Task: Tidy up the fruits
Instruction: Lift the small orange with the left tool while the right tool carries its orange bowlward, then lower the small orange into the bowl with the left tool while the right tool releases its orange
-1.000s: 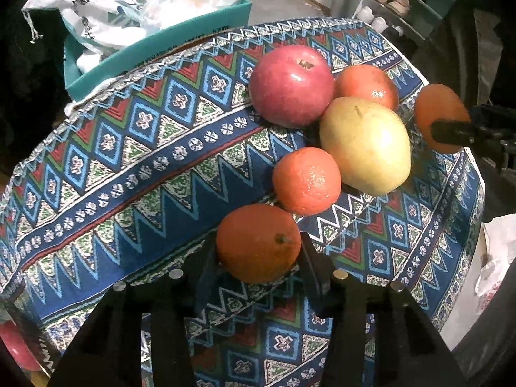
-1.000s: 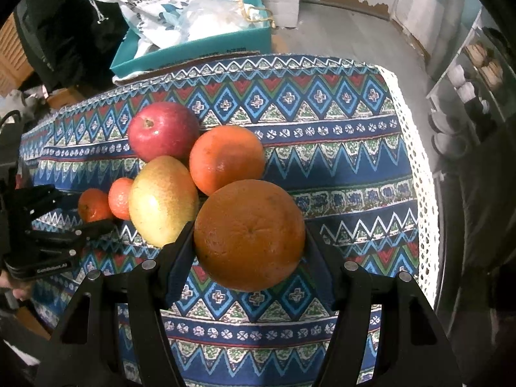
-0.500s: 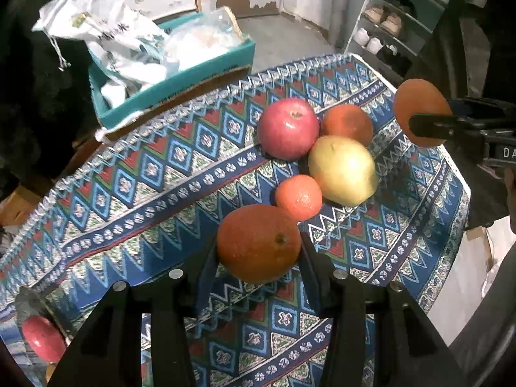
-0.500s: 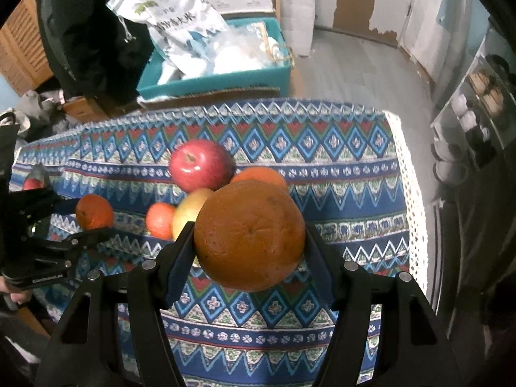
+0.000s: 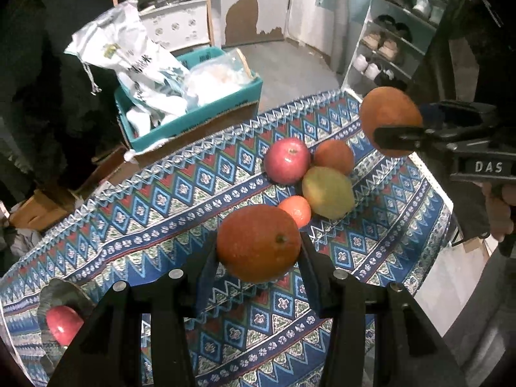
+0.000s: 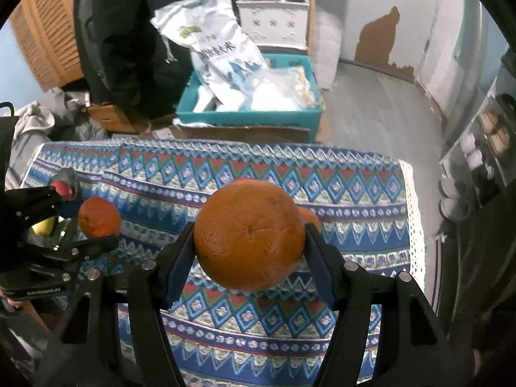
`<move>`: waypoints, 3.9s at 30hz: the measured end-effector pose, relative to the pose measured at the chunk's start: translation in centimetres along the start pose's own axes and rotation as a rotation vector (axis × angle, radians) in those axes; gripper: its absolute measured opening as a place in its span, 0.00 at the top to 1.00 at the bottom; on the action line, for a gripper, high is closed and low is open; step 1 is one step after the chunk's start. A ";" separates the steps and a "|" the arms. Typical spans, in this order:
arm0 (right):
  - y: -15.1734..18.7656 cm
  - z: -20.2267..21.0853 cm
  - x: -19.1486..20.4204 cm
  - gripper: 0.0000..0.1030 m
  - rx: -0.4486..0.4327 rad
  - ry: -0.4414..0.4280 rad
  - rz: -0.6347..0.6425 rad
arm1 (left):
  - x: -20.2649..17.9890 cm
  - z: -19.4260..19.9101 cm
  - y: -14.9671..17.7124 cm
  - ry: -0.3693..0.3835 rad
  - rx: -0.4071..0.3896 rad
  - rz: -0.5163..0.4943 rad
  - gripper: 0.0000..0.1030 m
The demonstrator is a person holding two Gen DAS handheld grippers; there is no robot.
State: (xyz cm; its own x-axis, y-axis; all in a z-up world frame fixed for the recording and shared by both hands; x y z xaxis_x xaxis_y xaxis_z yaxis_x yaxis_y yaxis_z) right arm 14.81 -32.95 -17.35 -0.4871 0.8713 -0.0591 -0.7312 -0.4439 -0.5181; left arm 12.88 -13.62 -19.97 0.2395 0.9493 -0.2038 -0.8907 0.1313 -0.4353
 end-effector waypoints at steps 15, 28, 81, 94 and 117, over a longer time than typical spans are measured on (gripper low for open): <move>-3.4 2.7 5.0 0.37 -0.090 -0.046 0.077 | 3.1 6.3 0.8 -0.051 -0.103 0.071 0.53; -6.4 4.1 8.8 0.37 -0.156 -0.096 0.130 | 8.2 10.0 1.9 -0.085 -0.148 0.197 0.53; -12.4 -12.0 33.9 0.37 0.078 -0.427 0.462 | 27.8 5.7 13.9 -0.191 0.026 0.578 0.53; -11.0 -15.1 35.5 0.37 0.164 -0.417 0.501 | 27.9 3.3 15.7 -0.171 0.094 0.606 0.53; -8.1 -18.1 36.8 0.36 0.273 -0.370 0.548 | 28.9 0.7 17.6 -0.192 0.187 0.668 0.45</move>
State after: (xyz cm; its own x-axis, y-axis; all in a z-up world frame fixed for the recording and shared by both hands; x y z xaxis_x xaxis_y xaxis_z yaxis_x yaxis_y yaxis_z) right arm 11.50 6.47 -30.75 -0.9133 0.4014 0.0684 -0.4047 -0.8763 -0.2615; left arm 3.89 16.36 -32.93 -0.4365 0.8751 -0.2091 -0.8785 -0.4647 -0.1106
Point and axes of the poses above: each gripper's, at about its wrist camera, not at the fingertips, and z roughly against the way its jaws point, x to its left, y to its underside, the point moved 2 cm from there along -z, roughly the way its jaws point, and after that the axes turned 15 degrees about z, right-handed, at the moved point
